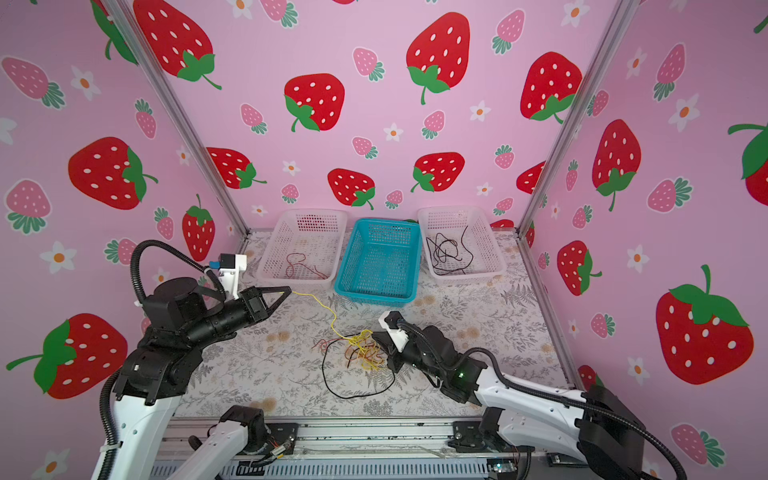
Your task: Untangle the cables
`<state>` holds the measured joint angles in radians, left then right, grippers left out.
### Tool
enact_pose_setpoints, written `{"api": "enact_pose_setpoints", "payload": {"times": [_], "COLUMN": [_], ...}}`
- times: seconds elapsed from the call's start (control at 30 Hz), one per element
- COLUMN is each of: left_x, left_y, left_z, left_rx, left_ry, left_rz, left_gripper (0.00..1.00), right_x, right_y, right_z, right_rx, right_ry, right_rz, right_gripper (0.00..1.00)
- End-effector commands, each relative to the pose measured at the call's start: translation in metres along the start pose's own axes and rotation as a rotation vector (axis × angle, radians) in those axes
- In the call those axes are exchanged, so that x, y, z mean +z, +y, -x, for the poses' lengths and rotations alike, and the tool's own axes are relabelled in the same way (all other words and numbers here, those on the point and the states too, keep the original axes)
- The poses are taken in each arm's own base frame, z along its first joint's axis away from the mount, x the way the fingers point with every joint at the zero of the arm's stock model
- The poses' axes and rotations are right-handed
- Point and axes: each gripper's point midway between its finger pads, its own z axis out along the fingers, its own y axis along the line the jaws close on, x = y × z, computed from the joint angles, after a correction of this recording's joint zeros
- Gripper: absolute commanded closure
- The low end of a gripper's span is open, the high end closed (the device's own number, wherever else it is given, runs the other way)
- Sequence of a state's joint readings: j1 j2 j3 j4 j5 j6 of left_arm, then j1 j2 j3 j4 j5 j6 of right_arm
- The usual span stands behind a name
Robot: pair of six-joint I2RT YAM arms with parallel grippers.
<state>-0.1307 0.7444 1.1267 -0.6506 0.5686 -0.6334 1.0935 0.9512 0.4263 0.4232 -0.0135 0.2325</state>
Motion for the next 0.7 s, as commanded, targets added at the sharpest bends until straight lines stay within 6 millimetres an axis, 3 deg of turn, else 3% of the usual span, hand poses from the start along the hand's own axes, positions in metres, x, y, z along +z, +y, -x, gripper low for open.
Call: {"api": "enact_pose_setpoints", "payload": {"times": [0.0, 0.3, 0.53, 0.67], "left_x": [-0.001, 0.001, -0.009, -0.015], "left_y": [0.042, 0.117, 0.155, 0.167], "left_z": [-0.020, -0.051, -0.056, -0.055], "left_rx": [0.027, 0.022, -0.048, -0.074], "left_ry": [0.055, 0.143, 0.149, 0.123], "left_rz": [0.182, 0.465, 0.595, 0.645], "left_gripper": [1.00, 1.00, 1.00, 1.00], "right_x": [-0.026, -0.085, -0.114, -0.124], "right_y": [-0.022, -0.050, -0.080, -0.092], "right_z": [0.021, 0.059, 0.057, 0.046], "right_rx": [0.071, 0.253, 0.385, 0.431], "right_ry": [-0.107, -0.284, -0.285, -0.249], "right_rz": [-0.096, -0.185, -0.369, -0.458], "right_gripper": [1.00, 1.00, 1.00, 1.00]}}
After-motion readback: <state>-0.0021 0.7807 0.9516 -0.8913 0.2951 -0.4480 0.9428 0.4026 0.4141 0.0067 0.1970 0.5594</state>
